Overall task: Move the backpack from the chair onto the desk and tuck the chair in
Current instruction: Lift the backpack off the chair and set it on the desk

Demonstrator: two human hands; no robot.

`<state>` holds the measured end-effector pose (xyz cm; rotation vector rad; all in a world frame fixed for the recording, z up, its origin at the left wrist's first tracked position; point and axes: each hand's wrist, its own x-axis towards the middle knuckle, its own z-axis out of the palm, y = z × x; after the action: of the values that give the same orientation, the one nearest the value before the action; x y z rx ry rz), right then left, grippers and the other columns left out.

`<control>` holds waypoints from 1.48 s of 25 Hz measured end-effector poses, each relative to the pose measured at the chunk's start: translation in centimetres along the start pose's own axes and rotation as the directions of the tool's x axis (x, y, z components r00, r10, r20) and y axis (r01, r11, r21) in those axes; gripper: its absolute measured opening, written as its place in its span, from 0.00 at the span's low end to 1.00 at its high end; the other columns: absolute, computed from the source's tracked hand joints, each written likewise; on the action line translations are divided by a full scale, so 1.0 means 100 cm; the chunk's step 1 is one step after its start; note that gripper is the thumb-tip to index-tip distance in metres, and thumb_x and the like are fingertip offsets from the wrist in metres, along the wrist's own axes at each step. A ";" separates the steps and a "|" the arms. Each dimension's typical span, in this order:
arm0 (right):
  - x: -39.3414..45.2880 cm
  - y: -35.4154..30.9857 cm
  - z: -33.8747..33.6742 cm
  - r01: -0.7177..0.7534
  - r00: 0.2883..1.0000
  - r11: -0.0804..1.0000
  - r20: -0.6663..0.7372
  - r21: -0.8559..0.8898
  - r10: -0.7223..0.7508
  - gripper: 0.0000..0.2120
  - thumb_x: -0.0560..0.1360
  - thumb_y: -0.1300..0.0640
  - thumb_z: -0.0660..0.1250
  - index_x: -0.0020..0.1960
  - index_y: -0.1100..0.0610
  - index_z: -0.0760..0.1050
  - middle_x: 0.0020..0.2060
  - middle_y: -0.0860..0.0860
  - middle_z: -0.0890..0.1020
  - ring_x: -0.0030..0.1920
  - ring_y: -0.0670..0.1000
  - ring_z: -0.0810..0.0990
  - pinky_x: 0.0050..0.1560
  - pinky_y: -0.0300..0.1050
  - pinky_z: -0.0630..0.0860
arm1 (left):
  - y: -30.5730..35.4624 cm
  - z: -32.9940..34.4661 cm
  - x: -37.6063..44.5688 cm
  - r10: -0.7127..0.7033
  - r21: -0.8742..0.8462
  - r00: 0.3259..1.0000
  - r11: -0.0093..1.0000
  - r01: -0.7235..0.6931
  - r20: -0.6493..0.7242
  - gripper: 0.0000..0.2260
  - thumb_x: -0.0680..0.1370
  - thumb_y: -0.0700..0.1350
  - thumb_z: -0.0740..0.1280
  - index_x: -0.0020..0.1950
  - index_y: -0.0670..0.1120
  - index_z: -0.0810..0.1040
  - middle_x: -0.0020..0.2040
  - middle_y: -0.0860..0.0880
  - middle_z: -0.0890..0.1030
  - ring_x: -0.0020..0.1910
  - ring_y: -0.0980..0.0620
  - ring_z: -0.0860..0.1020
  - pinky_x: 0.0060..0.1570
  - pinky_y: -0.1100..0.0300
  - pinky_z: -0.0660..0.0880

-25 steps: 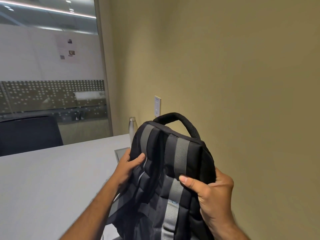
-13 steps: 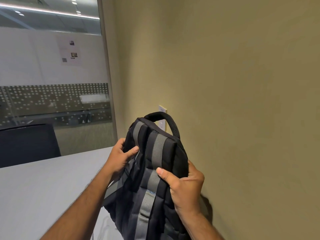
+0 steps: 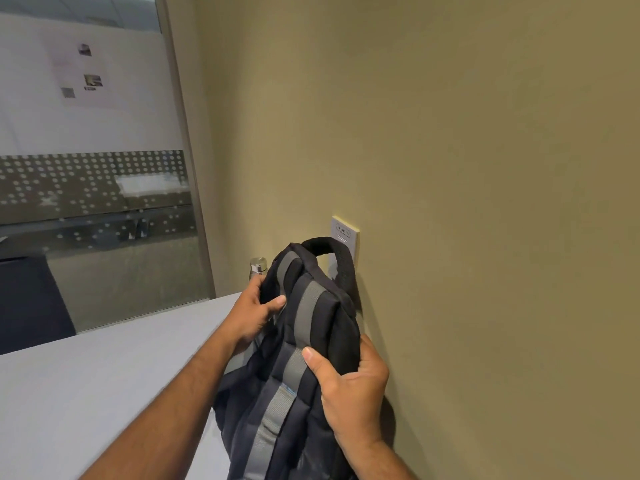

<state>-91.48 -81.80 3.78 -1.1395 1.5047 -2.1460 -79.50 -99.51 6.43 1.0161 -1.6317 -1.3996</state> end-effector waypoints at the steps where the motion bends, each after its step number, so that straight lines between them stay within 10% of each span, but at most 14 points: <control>1: 0.000 0.008 0.001 -0.003 1.000 0.999 0.004 -0.039 0.003 0.18 0.63 0.57 0.84 0.49 0.45 0.83 0.46 0.40 0.88 0.48 0.44 0.86 0.50 0.37 0.83 | -0.005 0.001 0.004 -0.013 0.018 1.000 1.000 0.013 0.005 0.17 0.81 0.42 0.68 0.69 0.48 0.69 0.68 0.42 0.77 0.68 0.39 0.76 0.69 0.36 0.73; 13: -0.005 0.032 -0.008 -0.064 0.996 0.898 -0.080 -0.435 0.032 0.22 0.62 0.51 0.86 0.39 0.39 0.72 0.40 0.44 0.81 0.44 0.38 0.80 0.36 0.29 0.74 | -0.033 0.013 0.011 -0.098 0.128 0.995 0.987 0.102 -0.036 0.21 0.81 0.40 0.68 0.73 0.47 0.68 0.71 0.43 0.74 0.71 0.40 0.73 0.73 0.38 0.69; 16: -0.005 0.030 -0.014 -0.064 0.998 0.840 -0.053 -0.539 0.042 0.21 0.63 0.39 0.83 0.48 0.43 0.76 0.45 0.42 0.79 0.46 0.43 0.80 0.44 0.38 0.78 | -0.030 0.017 0.005 -0.084 0.161 0.995 0.983 0.091 -0.052 0.25 0.82 0.39 0.67 0.77 0.47 0.64 0.75 0.44 0.71 0.74 0.40 0.70 0.74 0.39 0.67; 20: -0.003 0.020 -0.024 -0.056 0.990 0.728 0.059 -0.683 0.131 0.48 0.63 0.25 0.71 0.75 0.48 0.65 0.64 0.44 0.74 0.64 0.46 0.75 0.58 0.40 0.75 | -0.020 0.014 -0.012 0.004 0.322 0.997 0.946 0.021 -0.074 0.27 0.83 0.39 0.64 0.81 0.48 0.59 0.79 0.44 0.66 0.77 0.41 0.65 0.76 0.42 0.63; 28: -0.023 -0.005 -0.054 0.110 0.946 0.516 0.249 -0.850 0.208 0.55 0.70 0.21 0.57 0.82 0.54 0.42 0.83 0.55 0.54 0.81 0.56 0.58 0.78 0.54 0.64 | -0.002 0.008 -0.123 0.235 0.711 0.967 0.697 -0.094 -0.103 0.28 0.81 0.62 0.57 0.78 0.49 0.65 0.77 0.46 0.71 0.75 0.44 0.69 0.76 0.43 0.64; 37: -0.096 -0.038 -0.129 0.478 0.824 0.356 0.550 -0.803 0.136 0.56 0.69 0.17 0.42 0.82 0.53 0.35 0.84 0.55 0.42 0.83 0.56 0.41 0.80 0.62 0.41 | -0.015 0.046 -0.302 0.120 0.947 0.988 0.316 0.052 -0.094 0.43 0.74 0.75 0.43 0.83 0.52 0.45 0.85 0.49 0.46 0.83 0.47 0.44 0.80 0.39 0.43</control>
<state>-93.92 -65.72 1.03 -2.0983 2.3856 -0.6273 -71.27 -70.25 3.15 1.6434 -2.3703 -0.0929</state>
